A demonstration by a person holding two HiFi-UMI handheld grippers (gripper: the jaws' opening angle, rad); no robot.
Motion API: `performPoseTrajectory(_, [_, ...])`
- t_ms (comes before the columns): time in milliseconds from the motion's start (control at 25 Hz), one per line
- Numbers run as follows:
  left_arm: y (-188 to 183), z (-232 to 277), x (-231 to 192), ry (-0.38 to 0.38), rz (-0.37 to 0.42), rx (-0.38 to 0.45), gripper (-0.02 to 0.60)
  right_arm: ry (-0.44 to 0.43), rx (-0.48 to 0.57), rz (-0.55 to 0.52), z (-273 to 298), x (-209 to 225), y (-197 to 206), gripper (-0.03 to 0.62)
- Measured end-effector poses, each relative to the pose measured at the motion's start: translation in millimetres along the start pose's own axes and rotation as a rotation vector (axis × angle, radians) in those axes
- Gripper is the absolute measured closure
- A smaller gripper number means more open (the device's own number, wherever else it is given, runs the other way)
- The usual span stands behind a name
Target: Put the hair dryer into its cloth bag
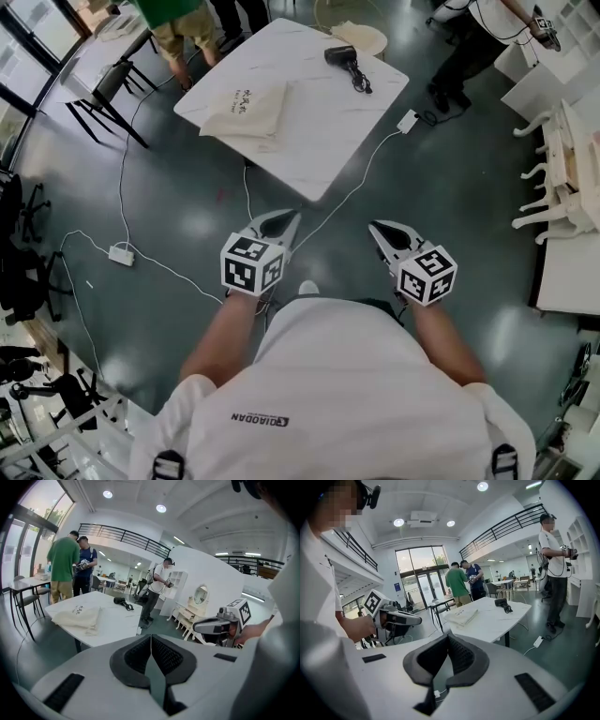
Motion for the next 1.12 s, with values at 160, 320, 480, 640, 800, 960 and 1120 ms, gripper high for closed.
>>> performPoseTrajectory(160, [-1,6,-18,-0.005,-0.014,-0.017,0.548,-0.01,-0.016,0.005,21,5,-7,0.572])
performPoseTrajectory(320, [-1,18,-34,-0.01,-0.026,-0.036,0.548,-0.015,-0.029,0.006,38,15,-15,0.572])
performPoseTrajectory(480, [-6,33,-46,-0.031,-0.041,-0.033,0.548,-0.028,-0.043,0.009,53,36,-23,0.572])
performPoseTrajectory(640, [-11,55,-64,-0.066,-0.059,-0.047,0.548,-0.053,-0.05,0.007,76,66,-42,0.572])
performPoseTrajectory(800, [-22,85,-88,-0.12,-0.089,-0.064,0.548,-0.09,-0.068,0.001,106,103,-69,0.572])
performPoseTrajectory(960, [-43,122,-110,-0.162,-0.112,-0.071,0.548,-0.119,-0.071,-0.017,135,148,-108,0.572])
performPoseTrajectory(1120, [-66,154,-131,-0.224,-0.134,-0.078,0.548,-0.134,-0.076,-0.028,165,197,-145,0.572])
Point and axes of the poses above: the fingertips, and each gripper's own axes: z forward along the fingers, x to its right, y out of its underside, the point moved 3 cm from there along -z, backward along the fingers, and after that the axes turned 11 degrees about z, right-handed, at the moved point
